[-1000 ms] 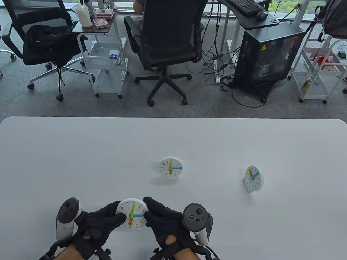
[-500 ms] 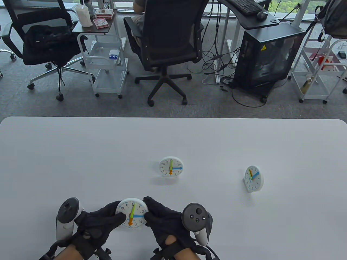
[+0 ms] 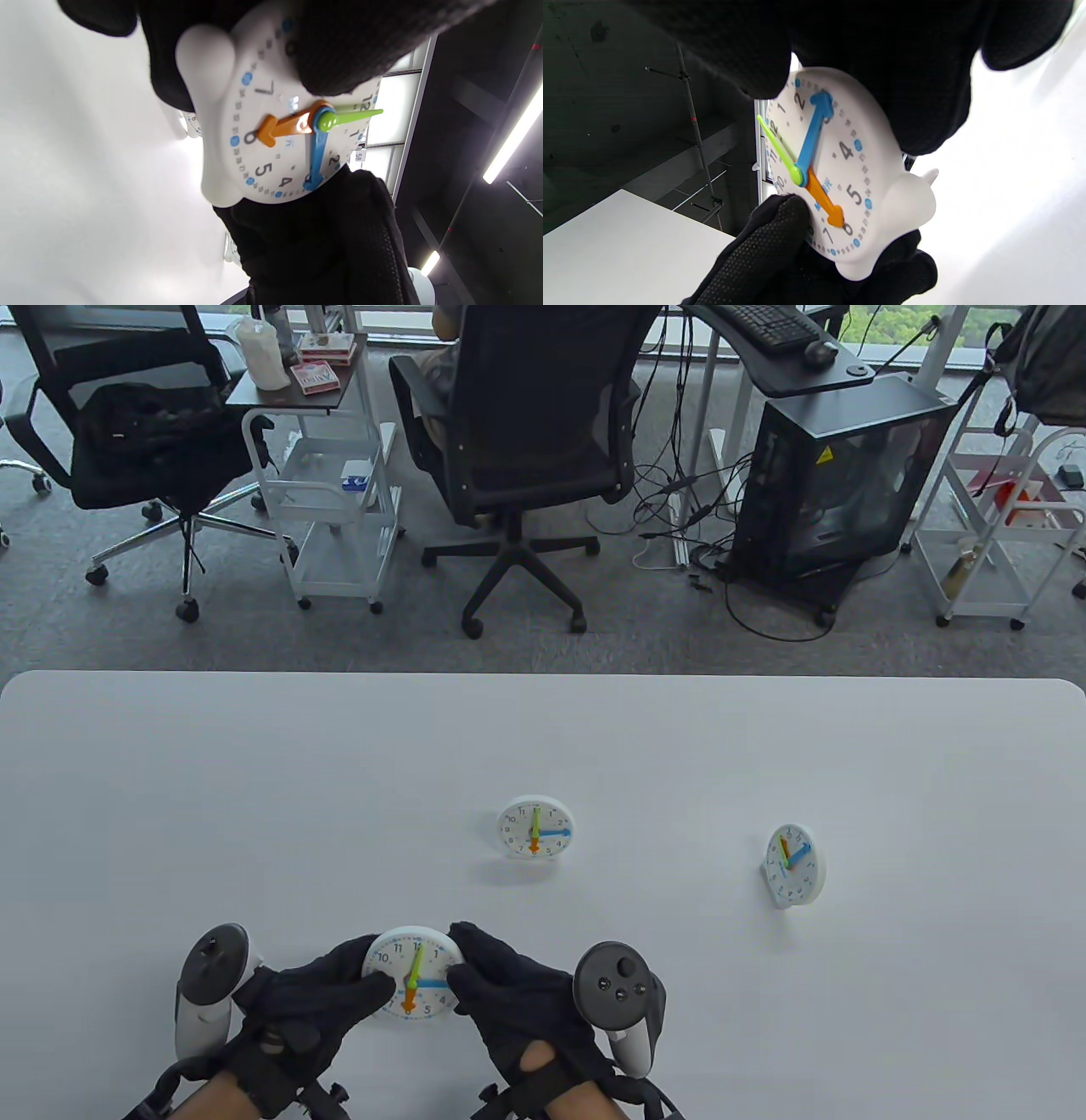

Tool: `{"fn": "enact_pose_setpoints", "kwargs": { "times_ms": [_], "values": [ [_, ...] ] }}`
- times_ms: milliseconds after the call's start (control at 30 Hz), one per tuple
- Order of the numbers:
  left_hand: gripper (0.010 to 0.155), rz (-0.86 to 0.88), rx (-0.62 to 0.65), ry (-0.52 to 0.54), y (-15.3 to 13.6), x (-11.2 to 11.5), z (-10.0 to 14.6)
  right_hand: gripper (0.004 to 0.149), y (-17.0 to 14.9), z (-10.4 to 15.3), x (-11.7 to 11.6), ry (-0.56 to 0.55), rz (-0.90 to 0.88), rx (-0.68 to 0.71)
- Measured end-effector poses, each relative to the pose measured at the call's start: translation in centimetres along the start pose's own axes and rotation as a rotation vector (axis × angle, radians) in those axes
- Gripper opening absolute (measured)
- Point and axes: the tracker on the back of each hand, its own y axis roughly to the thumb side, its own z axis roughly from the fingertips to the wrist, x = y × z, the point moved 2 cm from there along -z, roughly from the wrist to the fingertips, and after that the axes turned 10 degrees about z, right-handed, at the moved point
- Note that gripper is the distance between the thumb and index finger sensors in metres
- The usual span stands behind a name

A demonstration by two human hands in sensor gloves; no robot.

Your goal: Turn clock hands to synchronize teaching clocks

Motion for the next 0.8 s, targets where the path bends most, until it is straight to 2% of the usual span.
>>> {"fn": "enact_pose_setpoints", "kwargs": {
  "times_ms": [233, 333, 467, 800],
  "values": [
    [0.054, -0.031, 0.038, -0.008, 0.2, 0.2, 0.0, 0.053, 0.2, -0.1, 0.1, -0.013, 0.028, 0.006],
    [0.064, -0.058, 0.078, 0.002, 0.7, 0.2, 0.2, 0.052, 0.5, 0.0, 0.2, -0.033, 0.048, 0.029],
    [0.075, -0.24, 0.182, 0.083, 1.8, 0.1, 0.7, 0.052, 0.8, 0.0, -0.3, -0.019, 0.087, 0.051],
    [0.078, -0.476, 0.263, 0.137, 2.8, 0.8, 1.3, 0.052, 0.9, 0.1, -0.7, 0.008, 0.102, 0.048]
  ]
}}
